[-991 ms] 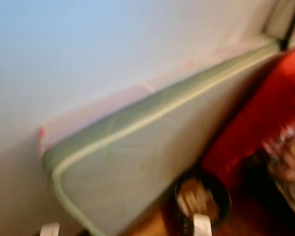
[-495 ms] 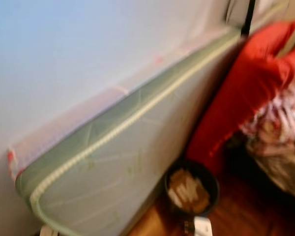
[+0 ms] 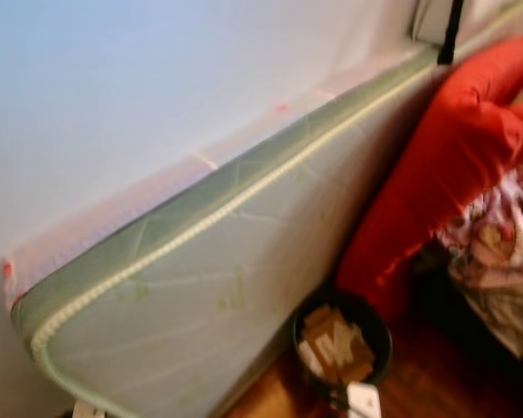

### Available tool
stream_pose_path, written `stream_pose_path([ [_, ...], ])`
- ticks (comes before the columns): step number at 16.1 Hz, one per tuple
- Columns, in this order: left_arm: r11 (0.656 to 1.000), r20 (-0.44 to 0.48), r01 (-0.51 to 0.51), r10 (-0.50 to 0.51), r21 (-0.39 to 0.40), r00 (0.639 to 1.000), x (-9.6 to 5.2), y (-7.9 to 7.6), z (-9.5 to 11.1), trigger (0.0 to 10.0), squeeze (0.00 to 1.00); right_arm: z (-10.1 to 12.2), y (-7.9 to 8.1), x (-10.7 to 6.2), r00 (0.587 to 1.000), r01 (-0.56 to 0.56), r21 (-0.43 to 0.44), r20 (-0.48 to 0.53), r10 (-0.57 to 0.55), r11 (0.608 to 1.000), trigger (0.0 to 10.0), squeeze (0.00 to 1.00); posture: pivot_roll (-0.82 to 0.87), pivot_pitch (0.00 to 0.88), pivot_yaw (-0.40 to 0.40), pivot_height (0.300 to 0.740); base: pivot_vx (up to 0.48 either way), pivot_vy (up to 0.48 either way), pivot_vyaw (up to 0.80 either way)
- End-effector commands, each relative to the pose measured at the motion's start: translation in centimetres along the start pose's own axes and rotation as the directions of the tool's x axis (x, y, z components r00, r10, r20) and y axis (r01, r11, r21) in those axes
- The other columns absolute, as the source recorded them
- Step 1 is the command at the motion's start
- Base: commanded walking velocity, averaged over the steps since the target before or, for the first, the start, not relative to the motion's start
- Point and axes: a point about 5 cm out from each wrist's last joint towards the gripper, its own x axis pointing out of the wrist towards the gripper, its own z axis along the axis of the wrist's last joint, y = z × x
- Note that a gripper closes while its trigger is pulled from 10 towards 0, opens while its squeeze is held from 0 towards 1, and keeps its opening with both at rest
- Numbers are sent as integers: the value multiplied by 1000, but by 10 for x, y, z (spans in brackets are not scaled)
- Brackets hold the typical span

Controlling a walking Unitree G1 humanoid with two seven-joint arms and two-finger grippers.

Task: Clean up the room

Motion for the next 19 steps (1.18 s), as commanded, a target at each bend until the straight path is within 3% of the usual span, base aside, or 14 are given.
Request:
stream_pose_path([
  [1,999,42,33,-33,-2,999,9,2,34,10000,0,82,19,12,989,-44,83,141,32,996,10000,0,-11,0,13,740,0,-345,0],
  [4,999,40,33,-33,-2,999,9,2,34,10000,0,82,19,12,990,-44,71,135,34,996,10000,0,-10,0,14,740,0,-347,-644],
  [19,999,29,44,-44,5,999,8,2,29,10000,0,78,18,12,992,-40,19,123,38,999,10000,0,-21,0,22,740,0,-346,0],
])
